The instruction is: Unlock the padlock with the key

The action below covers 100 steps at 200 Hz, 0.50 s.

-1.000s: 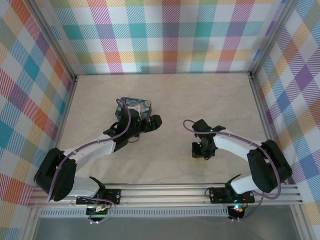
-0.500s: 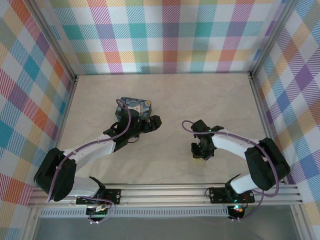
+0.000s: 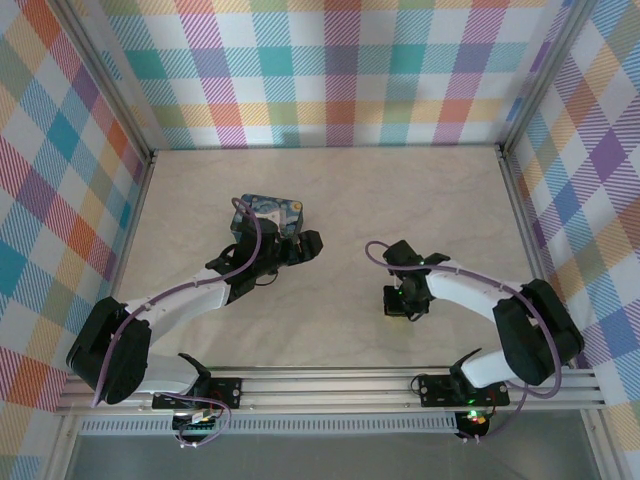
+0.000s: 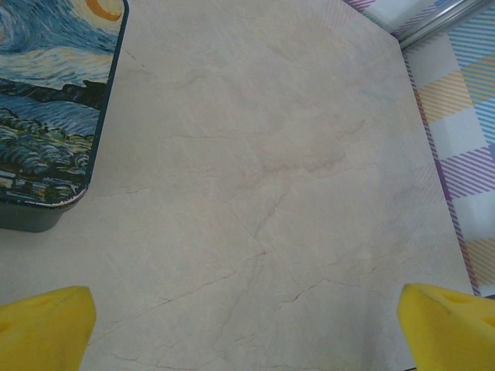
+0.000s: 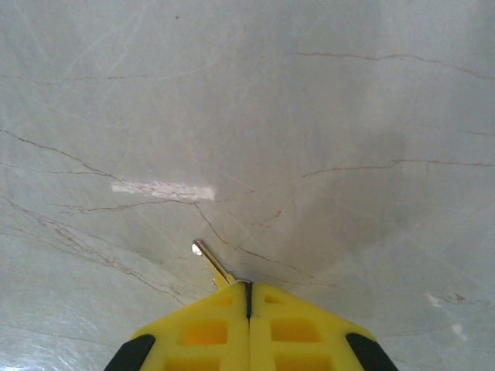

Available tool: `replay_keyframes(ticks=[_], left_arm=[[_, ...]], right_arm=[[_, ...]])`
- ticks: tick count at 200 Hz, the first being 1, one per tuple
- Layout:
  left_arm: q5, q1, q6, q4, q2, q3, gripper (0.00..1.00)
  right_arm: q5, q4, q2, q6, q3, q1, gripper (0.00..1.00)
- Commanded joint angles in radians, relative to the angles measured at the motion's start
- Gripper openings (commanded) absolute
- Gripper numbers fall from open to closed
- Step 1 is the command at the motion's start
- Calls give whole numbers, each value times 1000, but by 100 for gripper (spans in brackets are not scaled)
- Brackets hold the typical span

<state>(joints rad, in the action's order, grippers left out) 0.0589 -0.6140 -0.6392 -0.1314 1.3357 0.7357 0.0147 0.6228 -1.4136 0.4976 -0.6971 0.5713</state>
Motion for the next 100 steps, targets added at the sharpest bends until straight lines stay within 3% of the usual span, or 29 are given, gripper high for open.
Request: replay_keyframes(ticks=[1, 100], left_arm=[[-1, -13, -2, 10, -31, 27, 100], [183, -13, -243, -148, 24, 62, 96]], right_arm=[[-8, -24, 45, 34, 23, 9, 0], [83, -261, 257, 180, 83, 9, 0]])
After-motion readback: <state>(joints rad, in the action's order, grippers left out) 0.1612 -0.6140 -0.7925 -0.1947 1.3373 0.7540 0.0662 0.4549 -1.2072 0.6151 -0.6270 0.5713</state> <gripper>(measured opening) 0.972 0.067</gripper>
